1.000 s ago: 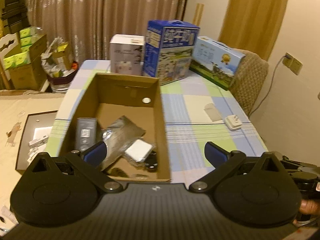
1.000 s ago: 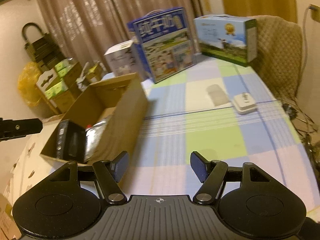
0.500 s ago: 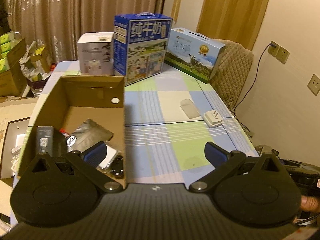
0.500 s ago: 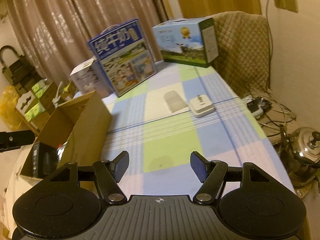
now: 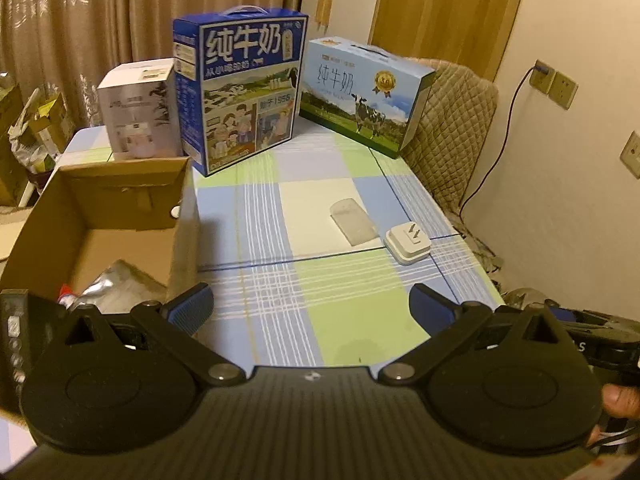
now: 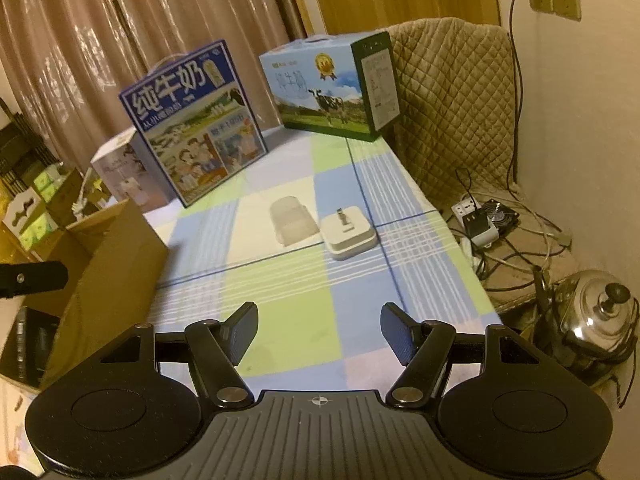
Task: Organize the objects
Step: 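Move both open tools back over the table toward the white plug and clear cup, then grasp the white plug with the right tool while the left tool grasps the clear cup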
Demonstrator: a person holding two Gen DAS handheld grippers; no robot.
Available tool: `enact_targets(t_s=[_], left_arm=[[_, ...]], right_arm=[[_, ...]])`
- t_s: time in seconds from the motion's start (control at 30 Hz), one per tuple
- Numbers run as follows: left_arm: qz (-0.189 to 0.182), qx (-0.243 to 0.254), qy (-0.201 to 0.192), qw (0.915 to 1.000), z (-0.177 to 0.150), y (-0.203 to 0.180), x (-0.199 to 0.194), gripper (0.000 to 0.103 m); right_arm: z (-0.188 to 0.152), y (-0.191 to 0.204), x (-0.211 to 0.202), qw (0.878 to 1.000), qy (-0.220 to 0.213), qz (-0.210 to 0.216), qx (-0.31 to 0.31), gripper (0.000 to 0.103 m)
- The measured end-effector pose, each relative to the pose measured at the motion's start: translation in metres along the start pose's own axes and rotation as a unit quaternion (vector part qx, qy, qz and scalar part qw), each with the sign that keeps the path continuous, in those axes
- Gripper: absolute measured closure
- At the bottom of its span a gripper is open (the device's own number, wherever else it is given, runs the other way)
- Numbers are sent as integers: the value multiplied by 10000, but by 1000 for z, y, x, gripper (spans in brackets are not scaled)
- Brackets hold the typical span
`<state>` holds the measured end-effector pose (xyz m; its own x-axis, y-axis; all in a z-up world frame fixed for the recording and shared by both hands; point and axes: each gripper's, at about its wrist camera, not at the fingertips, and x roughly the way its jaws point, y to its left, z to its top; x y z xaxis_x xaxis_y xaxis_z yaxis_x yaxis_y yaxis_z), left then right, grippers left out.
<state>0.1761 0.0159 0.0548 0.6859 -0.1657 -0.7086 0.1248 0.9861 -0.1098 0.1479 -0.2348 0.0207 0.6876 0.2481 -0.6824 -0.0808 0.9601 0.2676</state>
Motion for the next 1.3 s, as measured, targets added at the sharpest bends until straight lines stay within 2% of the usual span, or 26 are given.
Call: enact_targets(t_s=[0.33,0.5,0.77,1.0,1.17,1.3], left_arm=[[75,129,177,9997,28,-20,79,1],[108,190,299,9993,39,-24,121,1],[174,155,450,9987,50,-28,177,1],[241,25,519,9984,56,-20,211,1],[222,-55,573,9981,56,-17,229,1],[164,-78,606,9980,55,-18,238,1]], right_arm=[[26,-27,59,9990,323,-25,-300,38],[35,-38,101,9980,345,-81,-524,38],[41,-34,167,9939,274,89,-1063,38],[41,-32,208,9897,317,8,-1393,38],[41,-30,222,9864,221,41,-1625,38],[40,-29,232,9835,308,-38,-1784,38]])
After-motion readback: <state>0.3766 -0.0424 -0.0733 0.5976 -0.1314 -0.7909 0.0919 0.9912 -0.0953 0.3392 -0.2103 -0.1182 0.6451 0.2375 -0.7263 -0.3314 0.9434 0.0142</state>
